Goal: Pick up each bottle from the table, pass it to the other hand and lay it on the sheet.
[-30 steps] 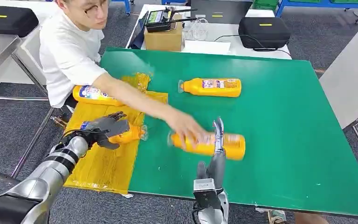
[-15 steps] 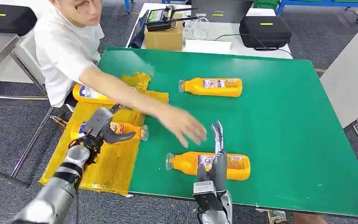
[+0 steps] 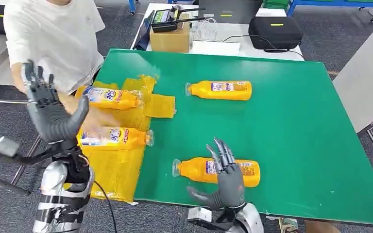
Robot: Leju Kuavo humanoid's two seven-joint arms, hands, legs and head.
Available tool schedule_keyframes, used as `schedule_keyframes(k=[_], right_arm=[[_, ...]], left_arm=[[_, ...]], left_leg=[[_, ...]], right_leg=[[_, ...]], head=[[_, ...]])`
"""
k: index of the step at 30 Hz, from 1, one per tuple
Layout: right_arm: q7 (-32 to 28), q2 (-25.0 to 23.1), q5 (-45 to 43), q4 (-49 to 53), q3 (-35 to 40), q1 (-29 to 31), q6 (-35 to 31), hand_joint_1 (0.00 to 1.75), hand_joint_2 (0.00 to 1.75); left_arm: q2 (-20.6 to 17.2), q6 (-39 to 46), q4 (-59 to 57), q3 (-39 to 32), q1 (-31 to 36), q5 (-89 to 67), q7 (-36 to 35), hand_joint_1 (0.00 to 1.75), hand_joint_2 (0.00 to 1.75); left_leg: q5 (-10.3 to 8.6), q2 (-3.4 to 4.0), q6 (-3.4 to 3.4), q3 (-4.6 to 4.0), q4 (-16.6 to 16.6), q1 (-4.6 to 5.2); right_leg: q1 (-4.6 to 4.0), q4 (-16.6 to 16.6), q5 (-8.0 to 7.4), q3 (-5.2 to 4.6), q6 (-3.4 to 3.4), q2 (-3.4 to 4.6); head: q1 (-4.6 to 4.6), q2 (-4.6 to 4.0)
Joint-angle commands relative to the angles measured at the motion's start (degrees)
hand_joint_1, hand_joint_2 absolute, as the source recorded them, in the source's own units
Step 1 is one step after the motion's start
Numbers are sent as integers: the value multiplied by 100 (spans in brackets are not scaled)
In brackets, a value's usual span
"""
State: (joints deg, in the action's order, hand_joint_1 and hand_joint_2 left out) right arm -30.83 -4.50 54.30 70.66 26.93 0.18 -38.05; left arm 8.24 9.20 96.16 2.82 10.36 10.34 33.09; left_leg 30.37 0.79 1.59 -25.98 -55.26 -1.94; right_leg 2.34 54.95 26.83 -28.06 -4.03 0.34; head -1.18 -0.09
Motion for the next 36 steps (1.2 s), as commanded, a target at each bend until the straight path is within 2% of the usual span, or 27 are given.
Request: schedule_keyframes(k=[1,5,12,14,17,20,31,33,36], right_arm=[[1142,1436,958,164,-406,-193,1110,0,175],[1501,1872,1342,589,-581,-302,1519,0,175],[1569,1812,1285,605,-644,-260,1660,0,175],[1743,1778,1312,487,-675,-219,1875,0,175],[1891,1900,1383,309,-605,-190,2259,0,175],[1898,2017,1420,258,-564,-158,2304,0,175],[1898,2017,1420,258,-564,-158,2304,0,175],[1938,1958,1473,114,-546,-4,2367,0,175],[1793,1566,1356,-551,-577,499,2309,0,175]], left_arm=[[130,-197,1108,-194,-914,-254,174,0,175],[178,-147,1258,3,-1142,-518,299,0,175],[197,-137,1238,55,-1190,-523,299,0,175],[184,-145,1222,104,-1207,-523,232,0,175],[127,-193,1335,312,-1329,-640,268,0,175],[94,-146,1411,398,-1361,-776,332,0,175],[94,-146,1411,398,-1361,-776,332,0,175],[60,-113,1323,396,-1307,-805,325,0,175],[64,-104,1117,399,-1162,-842,316,0,175]], left_leg=[[1,-11,-14,3,6,7],[6,-17,-25,0,3,8],[2,-11,-17,-6,1,8],[2,-14,-20,-4,2,5],[2,-13,-23,3,6,5],[4,-13,-25,4,5,7],[2,-9,-15,3,4,11],[1,-8,-19,2,5,10],[0,3,-18,8,8,9]], right_leg=[[5,-10,1,6,10,-8],[4,-16,2,7,18,-13],[4,-11,-2,-5,20,-9],[1,-13,-2,-4,25,-11],[0,-18,-2,4,24,-9],[2,-18,-1,8,20,-9],[8,-13,-3,4,16,-5],[6,-15,-4,4,20,-4],[5,-17,-8,7,19,7]], head=[[2,0],[2,0],[0,0],[0,0],[-2,0],[-2,0],[-2,0],[-2,0],[-2,0]])
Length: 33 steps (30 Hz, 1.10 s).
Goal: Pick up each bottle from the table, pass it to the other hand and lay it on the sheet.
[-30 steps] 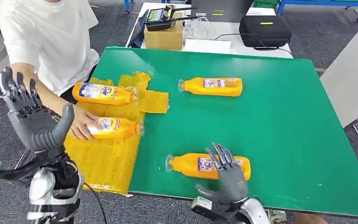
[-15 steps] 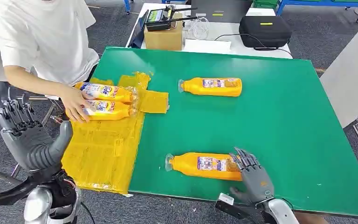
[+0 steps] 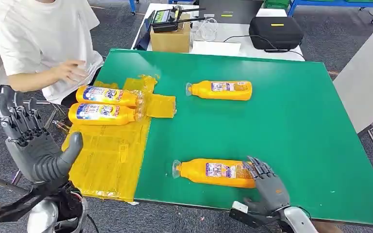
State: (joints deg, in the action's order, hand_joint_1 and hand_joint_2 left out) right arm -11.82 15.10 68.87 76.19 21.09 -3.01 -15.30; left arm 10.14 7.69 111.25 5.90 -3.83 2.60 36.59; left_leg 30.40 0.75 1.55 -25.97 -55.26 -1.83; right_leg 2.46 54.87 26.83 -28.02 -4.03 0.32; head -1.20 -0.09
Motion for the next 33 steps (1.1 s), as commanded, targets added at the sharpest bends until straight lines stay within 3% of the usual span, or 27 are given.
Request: schedule_keyframes(k=[1,7,12,16,21,24,25,26,29,33], right_arm=[[-159,-568,-233,-1366,-31,963,64,0,175],[-76,-669,-261,-2312,405,1404,417,0,175],[37,-730,-77,-2957,661,1889,94,0,175],[-125,-745,73,-3768,1124,2470,341,0,175],[-329,-1005,-272,-4253,1081,2589,133,0,175],[-413,-971,-368,-4360,1205,2657,431,0,175],[-421,-909,-390,-4466,1324,2749,658,75,175],[-452,-813,-466,-4643,1470,2889,1004,169,175],[-515,-638,-586,-5126,1815,3249,1601,175,175],[-508,-536,-709,-5300,1864,3262,1777,175,175]], left_arm=[[-138,21,-430,112,293,-57,-41,0,175],[-194,272,-586,68,417,-272,-102,0,175],[-225,218,-645,126,465,-279,-62,0,175],[-94,271,-931,190,589,-74,-255,0,175],[-61,208,-946,370,414,336,-192,0,175],[-118,222,-928,371,406,332,-195,0,175],[-126,211,-978,375,433,350,-232,0,175],[-110,242,-1050,382,469,350,-233,0,175],[-97,300,-1291,461,596,336,-240,0,175],[-92,332,-1368,501,605,320,-237,0,175]], left_leg=[[-5,11,-17,7,11,-5],[-4,6,-8,18,10,-4],[-6,7,-15,31,14,-11],[-17,2,-22,26,13,-13],[-6,29,-10,69,9,-11],[-18,11,-19,66,15,-11],[-19,16,-20,64,16,-15],[-11,21,-15,81,10,-12],[-20,11,-21,74,8,-10],[-15,37,-19,96,-3,-11]], right_leg=[[-11,-15,-13,2,27,13],[-8,-11,-7,10,17,6],[-17,-19,-11,22,24,9],[-20,-21,-22,21,35,4],[-15,-14,-13,50,17,21],[-19,-24,-21,56,31,6],[-23,-25,-24,53,34,10],[-18,-17,-16,66,24,17],[-18,-19,-24,63,27,8],[-18,-17,-27,61,19,29]], head=[[0,0],[2,0],[2,0],[0,0],[2,0],[2,0],[2,0],[0,0],[0,0],[2,0]])
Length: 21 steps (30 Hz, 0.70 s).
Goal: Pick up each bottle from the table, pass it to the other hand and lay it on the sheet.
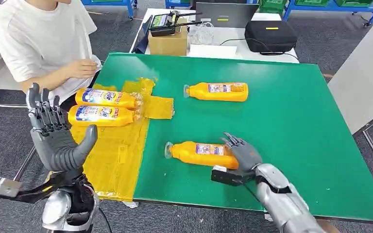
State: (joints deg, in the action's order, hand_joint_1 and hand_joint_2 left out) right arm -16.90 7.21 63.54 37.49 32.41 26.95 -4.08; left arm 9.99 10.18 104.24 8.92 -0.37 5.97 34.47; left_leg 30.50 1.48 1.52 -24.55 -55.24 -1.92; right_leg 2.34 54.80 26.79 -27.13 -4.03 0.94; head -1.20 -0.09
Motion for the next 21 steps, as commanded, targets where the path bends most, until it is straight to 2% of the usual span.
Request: schedule_keyframes(k=[1,2,4,5,6,7,8,9,11,12,14,15,17,18,19,20,21], right_arm=[[-2,248,-186,-1429,741,258,658,175,175],[-2,248,-186,-1429,741,258,658,175,175],[109,271,-276,-1425,790,221,800,175,175],[121,321,-337,-1415,806,168,855,175,175],[71,385,-399,-1396,806,105,863,175,175],[-34,449,-561,-1323,713,-17,764,175,175],[-239,492,-893,-1108,448,-271,403,175,175],[-262,444,-1237,-893,104,-564,108,175,175],[-228,392,-1388,-474,-56,-956,-128,175,175],[-191,382,-1382,-426,-51,-985,-132,175,175],[-138,402,-1377,-323,-47,-1000,-98,175,175],[-111,417,-1379,-268,-43,-1000,-60,175,175],[-106,428,-1381,-259,-47,-982,-43,175,175],[-105,433,-1381,-260,-49,-972,-33,175,175],[-105,433,-1381,-260,-49,-972,-33,175,175],[-105,433,-1381,-260,-49,-972,-33,175,175],[-105,433,-1381,-260,-49,-972,-33,175,175]], left_arm=[[-80,87,-654,195,252,-16,-24,0,175],[-80,87,-654,195,252,-16,-24,0,175],[-108,83,-615,233,216,-63,-28,0,175],[-128,72,-597,267,179,-120,-11,0,175],[-156,78,-603,307,151,-200,-20,0,175],[-192,119,-637,363,103,-349,-104,0,175],[-238,124,-726,450,10,-500,-436,0,175],[-272,94,-799,508,-125,-591,-730,0,175],[-246,183,-928,569,-308,-743,-764,0,175],[-240,189,-944,574,-323,-751,-735,0,175],[-230,198,-946,559,-296,-748,-749,0,175],[-224,207,-931,552,-299,-747,-749,0,175],[-223,211,-916,542,-277,-748,-750,0,175],[-225,208,-908,541,-269,-750,-751,0,175],[-225,208,-908,541,-269,-750,-751,0,175],[-225,208,-908,541,-269,-750,-751,0,175],[-225,208,-908,541,-269,-750,-751,0,175]], left_leg=[[-4,-27,-25,-15,-12,0],[-22,-46,-34,-62,-13,-2],[12,-26,-34,-23,-28,2],[-6,-44,-40,-67,-29,-1],[2,-44,-38,-45,-27,0],[8,-43,-36,-17,-22,4],[-6,-60,-46,-39,-18,0],[0,-59,-44,-15,-14,-1],[14,-52,-38,49,0,2],[0,-86,-46,18,8,-2],[12,-77,-41,24,5,0],[3,-93,-47,-3,13,-2],[19,-74,-39,45,5,-4],[5,-102,-47,23,14,-7],[17,-88,-44,38,1,-4],[36,-77,-43,50,-6,-3],[11,-106,-55,-7,-2,-7]], right_leg=[[-5,-2,-11,-44,16,-25],[-10,-15,-34,-81,25,-45],[-4,5,-13,-49,19,-25],[-9,-5,-31,-81,26,-43],[-7,-5,-20,-59,23,-43],[-2,-6,-11,-33,18,-40],[-8,-19,-20,-43,25,-57],[-8,-25,-14,-25,21,-56],[-3,-38,1,33,12,-43],[-10,-60,-10,21,23,-75],[-7,-59,-2,37,16,-66],[-11,-72,-10,59,24,-80],[-11,-65,4,106,14,-63],[-16,-85,-8,91,24,-90],[-11,-74,2,56,14,-76],[-8,-65,23,63,-12,-65],[-15,-83,3,25,-6,-93]], head=[[2,0],[4,0],[2,0],[0,0],[2,0],[2,0],[-2,0],[2,0],[0,0],[2,0],[0,0],[0,0],[0,0],[0,0],[2,0],[4,0],[0,0]])
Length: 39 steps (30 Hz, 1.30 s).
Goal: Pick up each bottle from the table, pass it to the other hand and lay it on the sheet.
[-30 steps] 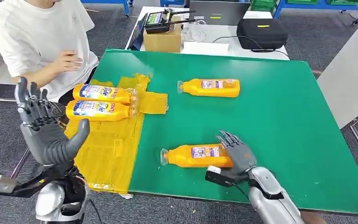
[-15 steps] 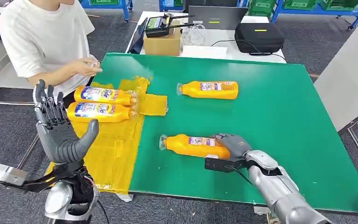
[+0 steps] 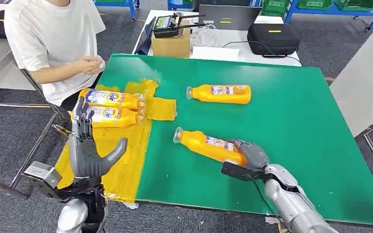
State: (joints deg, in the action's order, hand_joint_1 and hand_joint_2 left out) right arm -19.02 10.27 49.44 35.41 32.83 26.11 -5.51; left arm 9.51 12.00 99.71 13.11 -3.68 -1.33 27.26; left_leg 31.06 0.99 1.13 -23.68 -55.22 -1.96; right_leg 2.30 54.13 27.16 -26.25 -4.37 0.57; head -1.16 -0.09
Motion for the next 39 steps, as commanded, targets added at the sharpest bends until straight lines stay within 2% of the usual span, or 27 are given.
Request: schedule_keyframes(k=[1,2,4,6,7,10,13,16,22,26,29,32,37,39], right_arm=[[-40,60,-170,69,-320,-972,-74,175,175],[-154,-96,-350,399,-663,-1158,-404,175,175],[-261,-448,-726,1369,-1348,-1629,-720,175,175],[-526,-795,-1304,2127,-1894,-1927,-697,175,175],[-753,-1002,-1689,2576,-2197,-2054,-646,175,175],[-1003,-1420,-2508,3500,-2698,-2233,-573,175,175],[-1113,-1722,-3010,4102,-2944,-2285,-703,175,175],[-1167,-1966,-3547,4328,-3033,-2200,-643,175,175],[-1060,-2193,-4041,4056,-2561,-1821,-400,175,175],[-1113,-2137,-4134,3760,-2061,-1555,-289,175,175],[-1245,-1984,-3848,3497,-1466,-1376,174,175,175],[-1470,-1913,-3283,3246,-863,-1302,373,175,175],[-1497,-1930,-3245,3213,-828,-1324,336,175,175],[-1655,-1815,-2889,3198,-507,-1271,434,175,175]], left_arm=[[-173,56,-446,152,31,-153,-75,0,175],[-112,-53,-423,211,-77,-133,-169,0,175],[15,-186,-366,304,-297,48,-180,0,175],[102,-211,-329,346,-381,309,15,0,175],[136,-159,-321,332,-386,497,123,0,175],[252,-22,-348,191,-394,936,166,0,175],[279,2,-419,191,-523,1071,177,0,175],[151,-201,-545,418,-589,994,175,0,175],[76,-380,-1024,760,-378,858,114,0,175],[-140,-956,-1157,1091,-244,858,0,0,175],[-199,-1423,-1300,1277,-178,684,169,0,175],[-40,-1600,-1408,1089,-10,810,102,0,175],[-27,-1627,-1409,1051,45,830,51,0,175],[56,-1718,-1423,916,99,919,-10,0,175]], left_leg=[[-24,-38,-17,-62,-8,-1],[-8,-22,-13,-29,-11,-2],[-37,-49,-23,-92,1,-5],[-6,-27,-11,-34,-5,-1],[-14,-47,-17,-63,5,-4],[-1,-34,-12,-50,3,-2],[-5,-18,-12,-106,0,1],[-6,-28,-14,-133,1,6],[-10,-20,-14,-140,5,5],[-10,-22,-9,-144,3,7],[-14,-20,-16,-143,10,4],[-13,-14,-15,-143,10,5],[-12,-31,-11,-142,8,4],[-14,-35,-15,-150,8,4]], right_leg=[[-6,-5,-24,-39,22,-37],[-5,3,-11,-13,17,-20],[-13,-20,-38,-55,36,-48],[-4,2,-10,-6,20,-20],[-9,-10,-15,20,32,-43],[-6,4,-1,35,26,-26],[-2,19,-5,-29,29,-12],[4,27,-3,-54,24,-21],[4,19,-8,-62,24,-16],[8,21,-7,-68,17,-19],[1,13,-14,-68,30,-14],[4,14,-14,-66,24,-9],[3,15,-7,-60,19,-26],[3,12,-10,-62,21,-37]], head=[[0,0],[-4,0],[-2,0],[-2,0],[-2,0],[-2,0],[-4,0],[-7,0],[-2,2],[-4,0],[-4,0],[-2,0],[-4,0],[-4,0]])
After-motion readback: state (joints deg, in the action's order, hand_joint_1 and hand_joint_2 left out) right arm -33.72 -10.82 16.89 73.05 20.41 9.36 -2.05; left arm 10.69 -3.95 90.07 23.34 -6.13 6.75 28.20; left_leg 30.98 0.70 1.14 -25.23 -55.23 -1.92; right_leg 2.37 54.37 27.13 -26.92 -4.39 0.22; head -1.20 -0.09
